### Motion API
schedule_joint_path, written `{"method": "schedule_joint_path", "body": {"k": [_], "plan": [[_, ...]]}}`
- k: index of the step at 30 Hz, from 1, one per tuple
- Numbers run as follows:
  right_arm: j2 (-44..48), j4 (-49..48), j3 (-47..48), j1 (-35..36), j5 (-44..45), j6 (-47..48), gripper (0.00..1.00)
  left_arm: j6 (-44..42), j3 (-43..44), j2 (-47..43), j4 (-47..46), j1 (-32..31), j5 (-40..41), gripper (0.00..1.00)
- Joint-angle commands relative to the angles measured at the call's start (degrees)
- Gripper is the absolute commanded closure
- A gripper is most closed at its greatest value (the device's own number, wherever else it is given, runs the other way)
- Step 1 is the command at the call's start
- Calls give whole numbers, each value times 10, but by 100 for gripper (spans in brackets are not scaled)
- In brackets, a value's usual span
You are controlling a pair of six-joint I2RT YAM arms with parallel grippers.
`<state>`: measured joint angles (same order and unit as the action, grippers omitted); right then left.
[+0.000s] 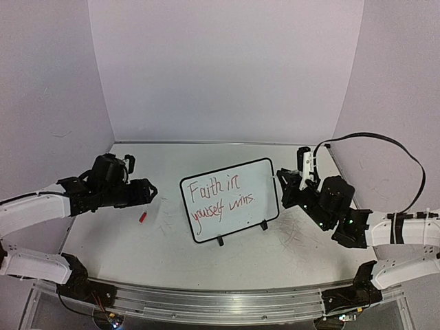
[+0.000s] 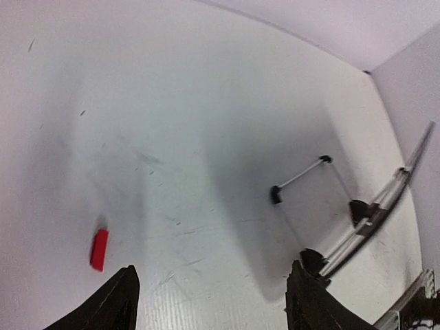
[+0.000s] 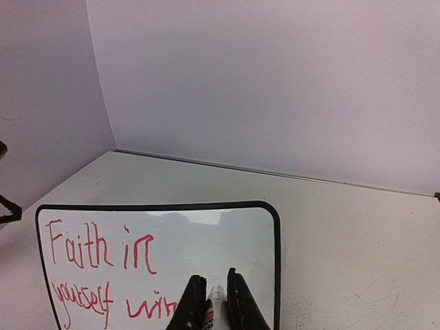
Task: Write a sentence on the whiteboard
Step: Pick up the pen cap from the center of the board.
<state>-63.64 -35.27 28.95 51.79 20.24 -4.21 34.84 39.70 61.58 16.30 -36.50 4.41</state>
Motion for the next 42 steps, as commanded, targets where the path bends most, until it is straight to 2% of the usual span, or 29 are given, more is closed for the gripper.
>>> {"method": "schedule_joint_path", "body": {"k": [1, 8, 12, 19, 24, 28, 33, 38, 42], "plan": [[12, -15, 18, -1, -45, 11, 100, 24, 82, 131, 178, 18, 60, 26], [47, 17, 21, -1, -81, -3, 100, -48, 142, 289, 215, 46, 66, 32], [63, 29, 17, -1, -78, -9, 100, -68, 155, 341, 209, 50, 76, 44], [66, 45, 20, -1, -83, -17, 100, -99, 180, 381, 194, 54, 91, 60], [69, 53, 23, -1, -84, -29, 100, -110, 182, 401, 191, 55, 66, 77], [72, 57, 29, -1, -82, -36, 100, -108, 168, 390, 193, 55, 62, 91], [58, 77, 71, -1, -74, -40, 100, -94, 168, 316, 198, 54, 55, 100], [35, 132, 138, -1, -104, -43, 100, -117, 213, 194, 202, 50, 58, 100], [30, 149, 171, -1, -158, -66, 100, -202, 238, 90, 128, -18, 64, 100]]}}
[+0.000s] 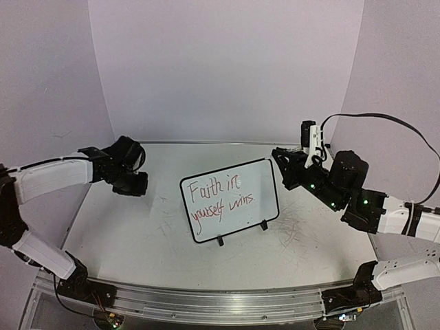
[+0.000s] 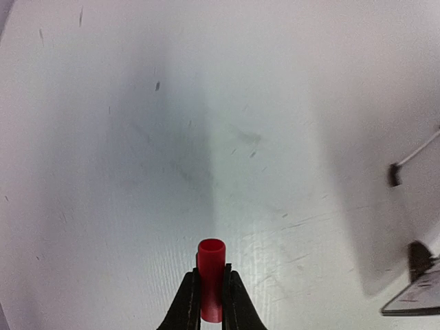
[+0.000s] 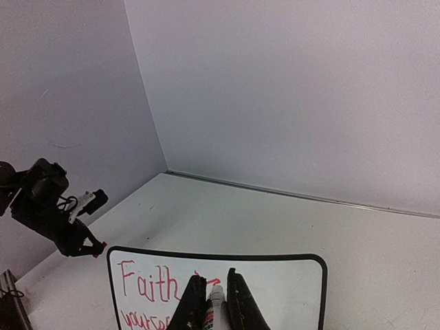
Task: Write a sentence on the whiteboard
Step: Pick up the pen cap from the center of the board, then insert the whiteboard marker without the cap into the center of the board.
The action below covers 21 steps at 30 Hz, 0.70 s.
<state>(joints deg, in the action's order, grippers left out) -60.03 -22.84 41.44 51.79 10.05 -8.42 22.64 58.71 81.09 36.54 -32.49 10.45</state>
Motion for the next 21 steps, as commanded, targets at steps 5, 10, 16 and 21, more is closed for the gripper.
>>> {"method": "schedule_joint_path", "body": {"k": [5, 10, 16, 21], "plan": [[-31, 47, 98, -1, -208, -14, 100, -219, 26, -168, -215, -217, -39, 100], [-62, 68, 151, -1, -361, 3, 100, -336, 4, -140, -279, -312, -39, 100], [-90, 83, 175, 3, -401, 5, 100, -382, -32, -124, -342, -332, -65, 100], [-107, 89, 181, 11, -404, 7, 100, -379, -38, -117, -353, -336, -75, 100]]}}
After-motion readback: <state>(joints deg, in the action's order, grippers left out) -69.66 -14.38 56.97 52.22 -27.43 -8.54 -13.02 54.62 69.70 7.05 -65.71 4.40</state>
